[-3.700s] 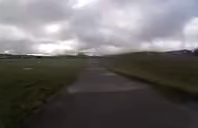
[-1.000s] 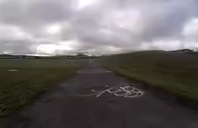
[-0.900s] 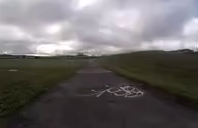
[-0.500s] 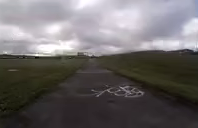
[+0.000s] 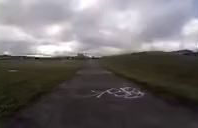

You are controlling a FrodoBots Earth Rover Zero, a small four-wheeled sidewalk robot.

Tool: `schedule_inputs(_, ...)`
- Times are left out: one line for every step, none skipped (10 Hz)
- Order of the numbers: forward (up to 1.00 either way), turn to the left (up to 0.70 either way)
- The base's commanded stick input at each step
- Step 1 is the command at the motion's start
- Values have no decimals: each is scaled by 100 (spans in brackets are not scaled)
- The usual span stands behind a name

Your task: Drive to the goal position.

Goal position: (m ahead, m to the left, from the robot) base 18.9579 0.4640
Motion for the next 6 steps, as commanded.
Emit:
schedule_inputs(100, 0)
schedule_inputs(100, 10)
schedule_inputs(100, 33)
schedule_inputs(100, 38)
schedule_inputs(100, 11)
schedule_inputs(100, 1)
